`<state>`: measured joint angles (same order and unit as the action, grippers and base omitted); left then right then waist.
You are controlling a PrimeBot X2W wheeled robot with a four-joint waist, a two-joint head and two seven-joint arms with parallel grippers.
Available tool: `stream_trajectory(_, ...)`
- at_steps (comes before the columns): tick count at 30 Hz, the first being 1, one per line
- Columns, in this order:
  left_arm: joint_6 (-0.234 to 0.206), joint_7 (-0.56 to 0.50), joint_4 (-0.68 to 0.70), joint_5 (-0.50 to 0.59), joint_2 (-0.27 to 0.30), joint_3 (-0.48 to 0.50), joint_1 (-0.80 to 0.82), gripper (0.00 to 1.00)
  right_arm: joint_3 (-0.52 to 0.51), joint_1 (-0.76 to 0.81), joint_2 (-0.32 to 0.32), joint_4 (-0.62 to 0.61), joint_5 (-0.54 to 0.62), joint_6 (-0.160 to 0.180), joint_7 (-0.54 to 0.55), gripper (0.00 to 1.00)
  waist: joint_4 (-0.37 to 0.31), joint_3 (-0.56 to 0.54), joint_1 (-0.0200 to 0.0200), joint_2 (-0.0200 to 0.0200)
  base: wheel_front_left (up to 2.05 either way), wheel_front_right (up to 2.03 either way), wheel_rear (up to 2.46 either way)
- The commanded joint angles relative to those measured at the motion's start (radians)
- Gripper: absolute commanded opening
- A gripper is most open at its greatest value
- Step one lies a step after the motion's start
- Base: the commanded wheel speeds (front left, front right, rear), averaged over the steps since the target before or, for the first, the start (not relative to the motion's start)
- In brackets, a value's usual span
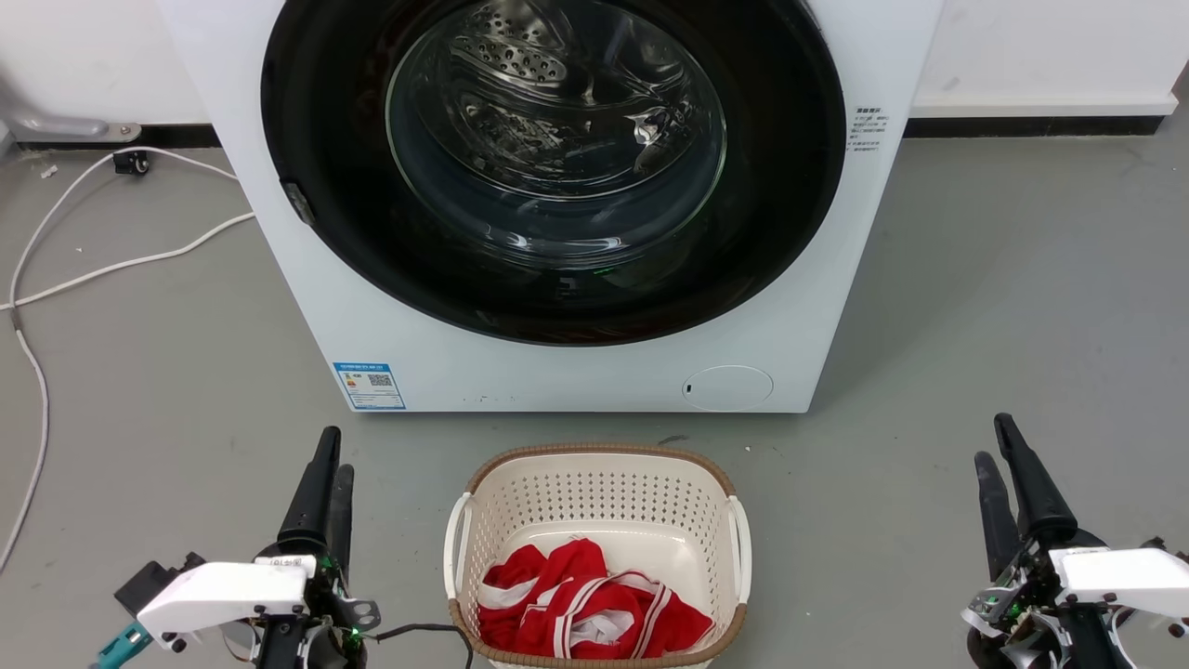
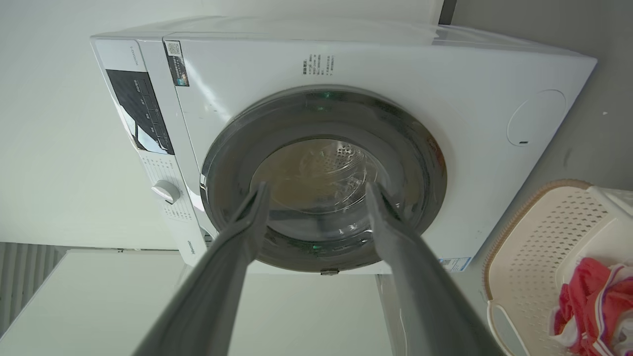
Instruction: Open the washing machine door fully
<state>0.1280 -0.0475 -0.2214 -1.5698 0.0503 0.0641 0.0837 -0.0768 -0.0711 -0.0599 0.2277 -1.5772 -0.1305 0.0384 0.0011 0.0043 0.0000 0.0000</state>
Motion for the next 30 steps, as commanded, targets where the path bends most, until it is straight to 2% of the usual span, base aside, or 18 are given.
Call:
stream_trajectory(1, 0.001, 0.011, 0.030, 0.025, 0.006, -0.002, 0.029, 1.00, 0.000, -0.013, -0.002, -0.028, 0.028, 0.000, -0.010, 1.00, 0.001, 0.000, 0.0000, 0.0000, 0.00, 0.00, 0.00)
stream_trajectory(8, 0.001, 0.041, 0.076, 0.155, 0.005, 0.010, 0.036, 1.00, -0.002, -0.015, -0.001, -0.086, 0.205, 0.000, -0.039, 1.00, 0.002, 0.002, 0.0000, 0.0000, 0.00, 0.00, 0.00)
stream_trajectory(22, 0.002, 0.095, 0.141, 0.497, 0.011, 0.008, 0.046, 1.00, 0.029, -0.003, 0.001, -0.186, 0.643, 0.000, -0.092, 1.00, 0.004, 0.003, 0.0000, 0.0000, 0.00, 0.00, 0.00)
stream_trajectory(23, 0.002, 0.106, 0.151, 0.569, 0.014, 0.004, 0.044, 1.00, 0.039, 0.001, 0.002, -0.195, 0.721, 0.000, -0.102, 1.00, 0.004, 0.003, 0.0000, 0.0000, 0.00, 0.00, 0.00)
stream_trajectory(30, 0.002, 0.129, 0.151, 0.719, 0.025, -0.016, 0.037, 1.00, 0.048, 0.018, 0.003, -0.195, 0.869, 0.000, -0.116, 1.00, 0.006, 0.002, 0.0000, 0.0000, 0.00, 0.00, 0.00)
